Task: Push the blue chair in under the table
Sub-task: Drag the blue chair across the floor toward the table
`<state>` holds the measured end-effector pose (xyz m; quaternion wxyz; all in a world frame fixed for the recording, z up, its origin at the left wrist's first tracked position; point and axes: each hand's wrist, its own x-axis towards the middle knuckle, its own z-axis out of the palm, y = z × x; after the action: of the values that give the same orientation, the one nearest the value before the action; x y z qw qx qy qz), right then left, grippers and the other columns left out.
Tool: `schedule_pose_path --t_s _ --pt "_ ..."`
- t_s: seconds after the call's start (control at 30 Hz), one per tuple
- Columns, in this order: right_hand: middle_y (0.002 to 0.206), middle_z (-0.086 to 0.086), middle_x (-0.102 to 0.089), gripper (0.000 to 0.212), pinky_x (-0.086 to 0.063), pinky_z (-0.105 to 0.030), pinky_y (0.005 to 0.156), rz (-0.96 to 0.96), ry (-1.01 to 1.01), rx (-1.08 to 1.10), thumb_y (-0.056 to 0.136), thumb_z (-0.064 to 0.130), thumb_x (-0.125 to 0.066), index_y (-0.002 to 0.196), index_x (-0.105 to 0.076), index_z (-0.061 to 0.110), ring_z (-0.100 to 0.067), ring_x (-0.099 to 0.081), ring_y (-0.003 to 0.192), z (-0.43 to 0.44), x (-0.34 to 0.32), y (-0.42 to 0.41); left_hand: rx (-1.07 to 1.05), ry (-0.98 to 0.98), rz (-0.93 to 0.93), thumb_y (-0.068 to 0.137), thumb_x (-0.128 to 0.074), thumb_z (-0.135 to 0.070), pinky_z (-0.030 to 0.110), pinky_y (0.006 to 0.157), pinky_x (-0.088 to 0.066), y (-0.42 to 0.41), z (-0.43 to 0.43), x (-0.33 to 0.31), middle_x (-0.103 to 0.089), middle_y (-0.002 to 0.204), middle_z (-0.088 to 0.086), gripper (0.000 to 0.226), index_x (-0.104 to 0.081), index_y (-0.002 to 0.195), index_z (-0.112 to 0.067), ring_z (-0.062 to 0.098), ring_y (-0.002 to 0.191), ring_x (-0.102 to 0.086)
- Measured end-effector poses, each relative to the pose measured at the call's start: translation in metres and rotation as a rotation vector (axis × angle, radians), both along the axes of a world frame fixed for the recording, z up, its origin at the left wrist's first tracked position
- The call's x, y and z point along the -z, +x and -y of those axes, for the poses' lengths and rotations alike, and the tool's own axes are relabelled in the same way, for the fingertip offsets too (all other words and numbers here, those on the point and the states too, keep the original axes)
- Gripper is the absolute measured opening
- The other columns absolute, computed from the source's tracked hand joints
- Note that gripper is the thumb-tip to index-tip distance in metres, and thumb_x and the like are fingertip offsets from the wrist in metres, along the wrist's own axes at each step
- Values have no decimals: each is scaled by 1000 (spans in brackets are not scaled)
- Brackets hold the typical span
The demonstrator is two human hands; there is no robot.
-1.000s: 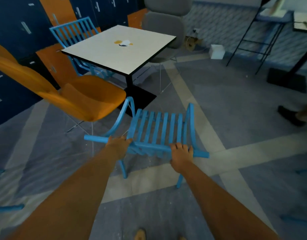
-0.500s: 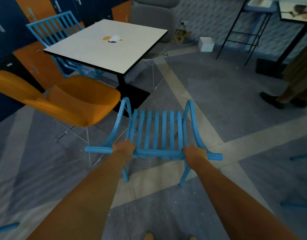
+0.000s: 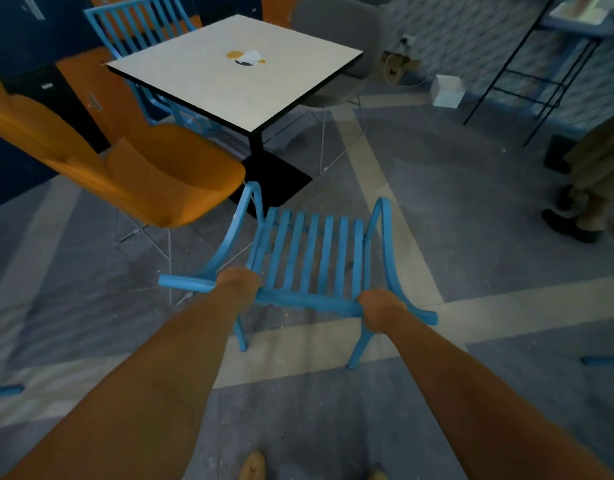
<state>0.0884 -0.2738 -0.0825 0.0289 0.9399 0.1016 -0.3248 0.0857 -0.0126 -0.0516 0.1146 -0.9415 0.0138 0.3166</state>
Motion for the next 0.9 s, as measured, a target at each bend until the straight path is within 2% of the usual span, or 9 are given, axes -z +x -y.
schedule_pose_path --t_s 0.17,0.3,0.53,0.77,0.9 --pt "128 -13 -59 43 -51 -46 97 22 18 -94 88 10 -56 130 -55 12 -32 -58 117 64 -7 30 -107 -20 14 95 -49 -10 42 100 -48 7 63 0 -58 133 15 37 -57 131 -6 33 121 -56" --pt "123 -15 -62 34 -52 -44 97 30 14 -153 89 7 -56 123 -58 6 -32 -60 114 108 -13 59 -150 -21 25 92 -55 -12 42 99 -48 19 110 -2 -60 130 14 36 -59 128 -8 32 120 -57" --pt "126 -15 -61 39 -51 -45 97 61 24 -268 89 7 -57 128 -58 8 -33 -59 117 172 -19 129 -182 -5 28 86 -64 -17 40 95 -52 60 175 -4 -64 123 12 37 -62 123 -10 30 113 -61" --pt "125 -15 -61 39 -52 -42 96 43 7 -443 85 7 -62 123 -59 8 -33 -60 114 226 -24 205 -298 18 39 88 -62 -15 40 96 -52 104 241 -7 -63 125 13 36 -62 123 -8 30 115 -61" --pt "124 -14 -63 36 -51 -39 96 53 2 -543 87 9 -57 123 -60 9 -31 -60 115 260 -30 247 -352 27 24 87 -62 -12 41 98 -50 129 284 -15 -63 127 14 37 -62 123 -6 31 117 -59"
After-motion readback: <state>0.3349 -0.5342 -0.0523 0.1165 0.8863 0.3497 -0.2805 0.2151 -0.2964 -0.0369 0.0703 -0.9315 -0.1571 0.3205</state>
